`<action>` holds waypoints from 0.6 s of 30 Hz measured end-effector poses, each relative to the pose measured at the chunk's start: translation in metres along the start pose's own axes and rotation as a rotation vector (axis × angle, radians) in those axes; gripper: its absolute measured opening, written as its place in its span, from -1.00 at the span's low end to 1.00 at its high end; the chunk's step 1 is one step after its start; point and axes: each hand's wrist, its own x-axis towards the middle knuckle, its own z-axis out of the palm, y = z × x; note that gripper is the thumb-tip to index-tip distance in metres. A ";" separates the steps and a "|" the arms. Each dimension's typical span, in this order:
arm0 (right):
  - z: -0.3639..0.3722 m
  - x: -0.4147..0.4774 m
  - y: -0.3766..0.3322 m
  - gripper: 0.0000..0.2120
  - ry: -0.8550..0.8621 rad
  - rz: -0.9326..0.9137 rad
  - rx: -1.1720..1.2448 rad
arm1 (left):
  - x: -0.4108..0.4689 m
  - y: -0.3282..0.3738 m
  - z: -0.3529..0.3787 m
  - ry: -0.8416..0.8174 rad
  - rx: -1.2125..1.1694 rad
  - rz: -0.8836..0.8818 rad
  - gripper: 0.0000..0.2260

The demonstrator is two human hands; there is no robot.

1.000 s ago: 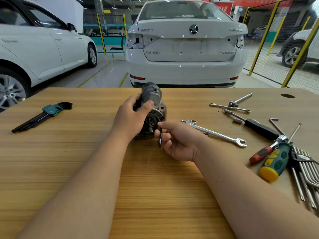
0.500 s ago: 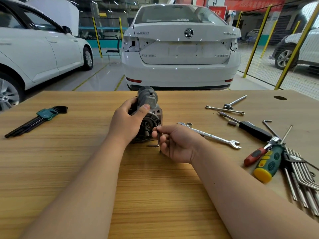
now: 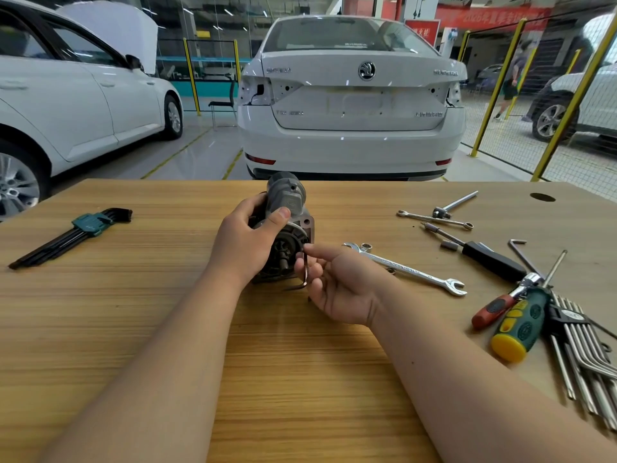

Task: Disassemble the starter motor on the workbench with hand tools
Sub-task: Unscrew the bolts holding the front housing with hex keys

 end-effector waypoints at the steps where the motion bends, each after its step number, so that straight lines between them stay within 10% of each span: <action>1: -0.001 0.000 -0.001 -0.80 -0.011 0.003 0.014 | 0.000 0.000 0.000 -0.001 -0.004 -0.001 -0.39; 18: 0.002 0.006 0.005 -0.79 0.058 -0.061 -0.108 | 0.002 -0.005 0.000 0.004 -0.002 0.023 -0.46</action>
